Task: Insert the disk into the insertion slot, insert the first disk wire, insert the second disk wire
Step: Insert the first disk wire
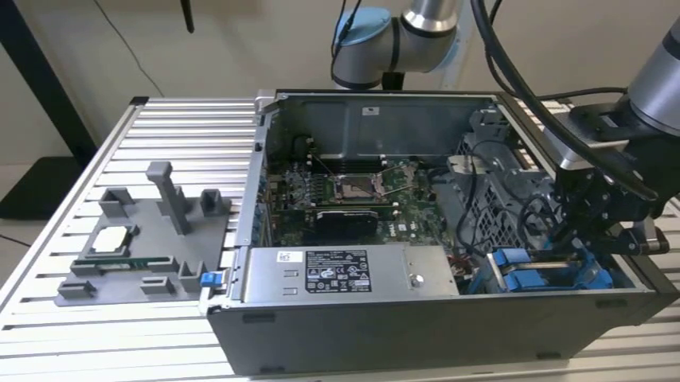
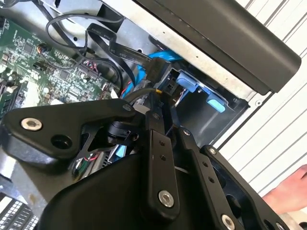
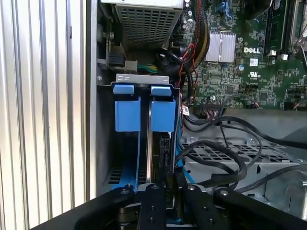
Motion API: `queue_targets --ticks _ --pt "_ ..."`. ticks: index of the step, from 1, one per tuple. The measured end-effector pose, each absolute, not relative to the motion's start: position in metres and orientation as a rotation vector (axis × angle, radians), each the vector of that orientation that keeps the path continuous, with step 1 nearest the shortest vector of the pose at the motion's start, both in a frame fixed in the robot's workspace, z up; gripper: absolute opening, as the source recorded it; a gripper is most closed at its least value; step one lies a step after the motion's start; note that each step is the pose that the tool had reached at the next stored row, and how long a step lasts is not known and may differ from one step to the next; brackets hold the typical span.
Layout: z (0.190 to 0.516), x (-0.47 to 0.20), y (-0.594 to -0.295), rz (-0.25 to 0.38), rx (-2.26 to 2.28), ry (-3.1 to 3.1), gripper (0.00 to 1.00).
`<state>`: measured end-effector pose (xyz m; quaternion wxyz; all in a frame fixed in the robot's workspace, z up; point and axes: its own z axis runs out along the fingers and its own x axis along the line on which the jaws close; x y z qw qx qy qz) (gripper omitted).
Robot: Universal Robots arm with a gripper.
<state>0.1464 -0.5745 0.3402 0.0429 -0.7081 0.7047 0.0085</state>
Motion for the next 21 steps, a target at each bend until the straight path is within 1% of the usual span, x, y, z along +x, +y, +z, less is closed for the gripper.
queue_targets --ticks 21 --pt "0.3373 0.1464 -0.5737 0.021 -2.077 2.241 0.0"
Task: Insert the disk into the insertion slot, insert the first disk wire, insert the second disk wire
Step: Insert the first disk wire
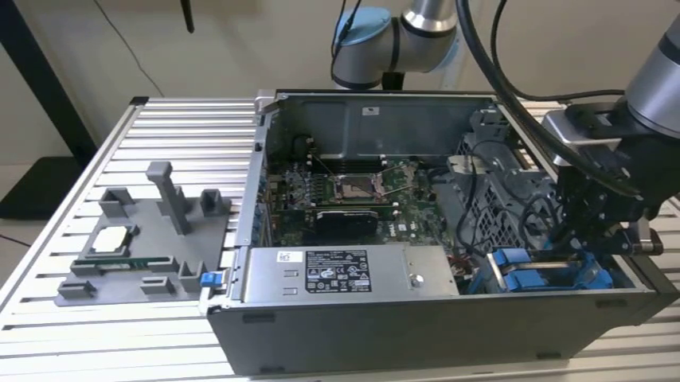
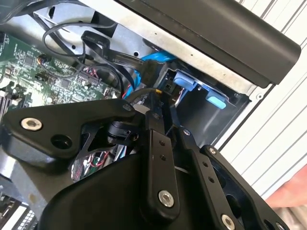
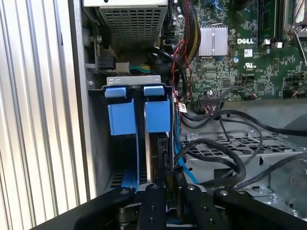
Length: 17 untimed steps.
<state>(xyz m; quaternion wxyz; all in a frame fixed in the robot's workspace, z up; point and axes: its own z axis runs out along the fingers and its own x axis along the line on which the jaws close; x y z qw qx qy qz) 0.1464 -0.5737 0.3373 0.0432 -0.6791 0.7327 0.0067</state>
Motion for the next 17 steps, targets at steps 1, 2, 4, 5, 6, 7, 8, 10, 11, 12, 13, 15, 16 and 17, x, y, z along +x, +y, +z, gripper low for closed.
queue_targets --ticks 1,2,4,5,6,7,8,10,11,12,13,15,16,17 --pt "0.336 0.146 -0.574 0.021 -2.076 2.241 0.0" --pt "0.336 0.146 -0.574 0.021 -2.075 2.242 0.0" --pt "0.334 0.146 -0.573 0.02 -2.075 2.242 0.0" --pt "0.334 0.146 -0.573 0.02 -2.075 2.243 0.0" --pt "0.333 0.146 -0.573 0.02 -2.075 2.243 0.0" --pt "0.333 0.146 -0.573 0.02 -2.075 2.243 0.0" --pt "0.333 0.146 -0.573 0.02 -2.075 2.242 0.0" --pt "0.333 0.146 -0.573 0.022 -2.075 2.242 1.0" --pt "0.335 0.146 -0.573 0.022 -2.074 2.242 1.0" --pt "0.337 0.146 -0.573 0.021 -2.075 2.242 1.0" --pt "0.341 0.146 -0.573 0.021 -2.075 2.242 1.0" --pt "0.348 0.146 -0.573 0.021 -2.075 2.242 1.0" --pt "0.351 0.146 -0.573 0.021 -2.075 2.242 1.0" --pt "0.354 0.146 -0.573 0.021 -2.075 2.242 1.0"
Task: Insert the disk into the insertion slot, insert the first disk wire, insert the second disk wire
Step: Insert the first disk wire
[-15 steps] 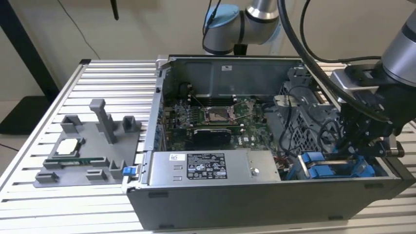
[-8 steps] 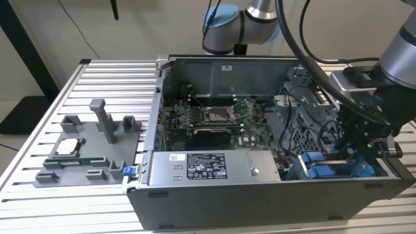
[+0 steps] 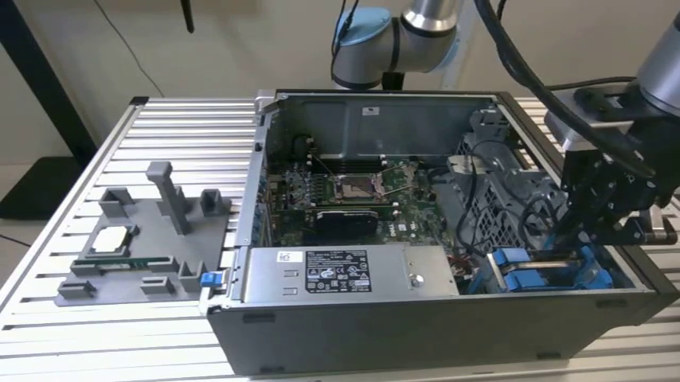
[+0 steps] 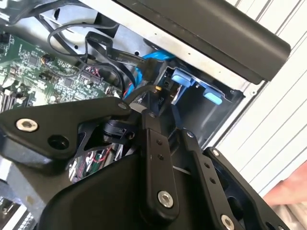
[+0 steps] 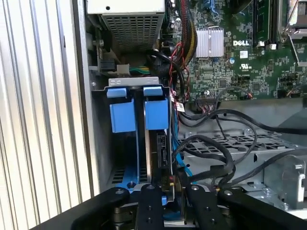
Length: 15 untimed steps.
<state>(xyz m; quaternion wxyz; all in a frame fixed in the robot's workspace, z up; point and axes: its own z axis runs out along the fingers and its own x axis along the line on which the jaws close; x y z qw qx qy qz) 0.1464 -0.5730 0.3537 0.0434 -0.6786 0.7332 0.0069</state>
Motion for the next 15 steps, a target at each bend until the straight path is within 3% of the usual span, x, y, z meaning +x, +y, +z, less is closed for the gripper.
queue_targets --ticks 15 --pt "0.374 0.153 -0.56 0.02 -2.075 2.242 1.0"
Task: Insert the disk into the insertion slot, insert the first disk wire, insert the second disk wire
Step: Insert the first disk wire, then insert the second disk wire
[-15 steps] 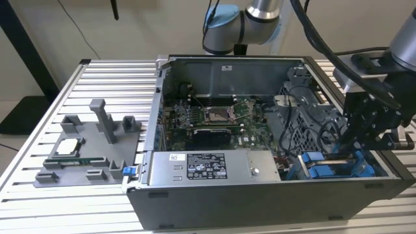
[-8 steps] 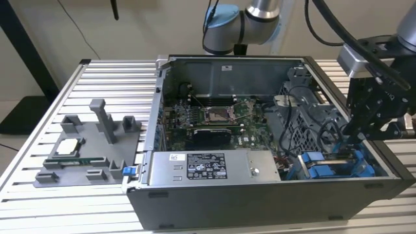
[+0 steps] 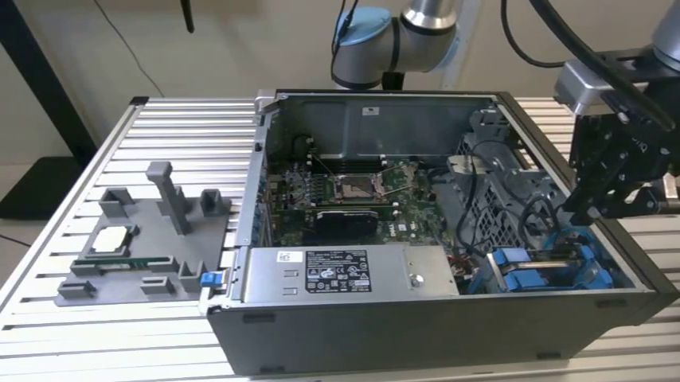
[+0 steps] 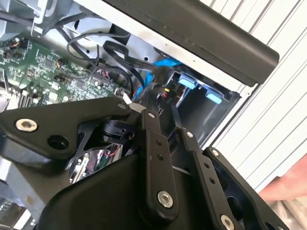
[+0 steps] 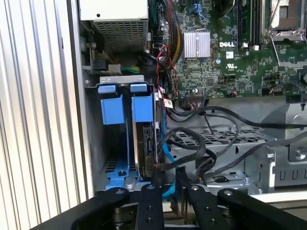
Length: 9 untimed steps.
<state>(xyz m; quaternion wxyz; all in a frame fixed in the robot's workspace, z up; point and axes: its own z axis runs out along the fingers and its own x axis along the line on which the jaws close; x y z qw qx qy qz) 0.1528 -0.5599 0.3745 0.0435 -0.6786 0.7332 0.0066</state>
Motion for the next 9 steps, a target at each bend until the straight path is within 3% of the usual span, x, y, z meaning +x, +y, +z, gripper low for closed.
queue_targets --ticks 9 --pt "0.38 0.165 -0.556 0.02 -2.075 2.242 1.0"
